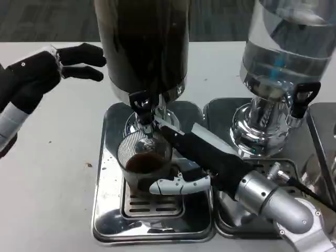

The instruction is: Grasp the cup under the faucet to collect the drink, then remove the cup.

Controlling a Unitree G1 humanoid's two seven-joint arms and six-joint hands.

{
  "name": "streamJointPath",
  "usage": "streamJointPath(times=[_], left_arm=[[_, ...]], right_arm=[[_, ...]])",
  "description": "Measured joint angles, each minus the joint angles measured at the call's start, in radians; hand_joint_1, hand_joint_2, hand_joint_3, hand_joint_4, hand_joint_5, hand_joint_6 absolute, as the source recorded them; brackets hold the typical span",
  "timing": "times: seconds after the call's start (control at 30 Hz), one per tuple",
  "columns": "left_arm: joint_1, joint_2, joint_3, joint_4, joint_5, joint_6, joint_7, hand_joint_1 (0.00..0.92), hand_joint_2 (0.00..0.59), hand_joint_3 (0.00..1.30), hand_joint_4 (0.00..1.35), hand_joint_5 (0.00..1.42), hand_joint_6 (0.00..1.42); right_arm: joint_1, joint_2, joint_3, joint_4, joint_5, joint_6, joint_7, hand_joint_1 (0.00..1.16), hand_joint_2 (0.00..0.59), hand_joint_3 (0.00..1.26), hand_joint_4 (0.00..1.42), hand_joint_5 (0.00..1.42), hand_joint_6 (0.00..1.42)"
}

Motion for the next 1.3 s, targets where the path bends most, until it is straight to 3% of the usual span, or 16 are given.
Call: streamJointPath(times=[1.3], left_arm=[[0.008,0.016,0.012,0.023,0.0,0.002,-0.004,0.0,0.113,0.38,0.36,0.41,0.34]], right_arm=[[-0.02,0.006,0.024,0.022,-0.004,0.003,0.005,0.75,0.166,0.0,0.0,0.0,0.05]])
